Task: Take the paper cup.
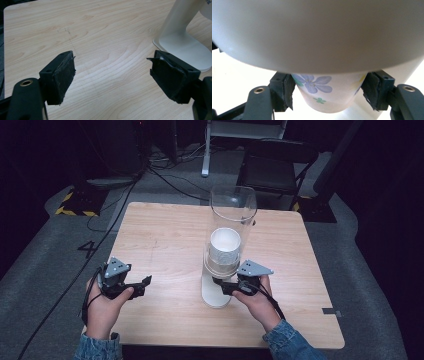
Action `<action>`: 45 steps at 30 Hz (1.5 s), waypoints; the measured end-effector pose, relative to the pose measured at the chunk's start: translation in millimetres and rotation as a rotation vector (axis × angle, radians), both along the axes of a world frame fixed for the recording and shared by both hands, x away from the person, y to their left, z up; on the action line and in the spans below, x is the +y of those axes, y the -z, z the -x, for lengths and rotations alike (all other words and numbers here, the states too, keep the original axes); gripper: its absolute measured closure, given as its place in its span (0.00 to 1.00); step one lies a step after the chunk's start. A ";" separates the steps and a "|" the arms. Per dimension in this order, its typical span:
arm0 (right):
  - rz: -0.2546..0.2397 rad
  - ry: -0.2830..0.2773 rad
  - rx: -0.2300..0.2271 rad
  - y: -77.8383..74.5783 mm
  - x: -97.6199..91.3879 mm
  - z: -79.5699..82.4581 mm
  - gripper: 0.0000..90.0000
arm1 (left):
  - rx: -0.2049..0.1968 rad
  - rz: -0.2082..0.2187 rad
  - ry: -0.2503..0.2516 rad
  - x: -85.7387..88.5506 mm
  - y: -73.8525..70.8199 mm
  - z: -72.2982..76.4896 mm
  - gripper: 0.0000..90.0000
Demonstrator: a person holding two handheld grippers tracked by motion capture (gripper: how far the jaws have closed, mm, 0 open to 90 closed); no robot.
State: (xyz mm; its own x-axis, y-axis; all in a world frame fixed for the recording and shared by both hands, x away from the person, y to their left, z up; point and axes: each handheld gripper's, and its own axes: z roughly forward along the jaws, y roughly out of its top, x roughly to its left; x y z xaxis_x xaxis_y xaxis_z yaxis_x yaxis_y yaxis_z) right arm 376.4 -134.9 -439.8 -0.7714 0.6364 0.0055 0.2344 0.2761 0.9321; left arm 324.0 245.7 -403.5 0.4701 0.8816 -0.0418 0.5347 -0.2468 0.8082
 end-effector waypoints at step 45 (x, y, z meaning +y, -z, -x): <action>0.049 0.005 0.070 39.2 1.5 2.0 0.38 | 0.001 0.009 0.014 -2.9 -0.3 -5.1 0.22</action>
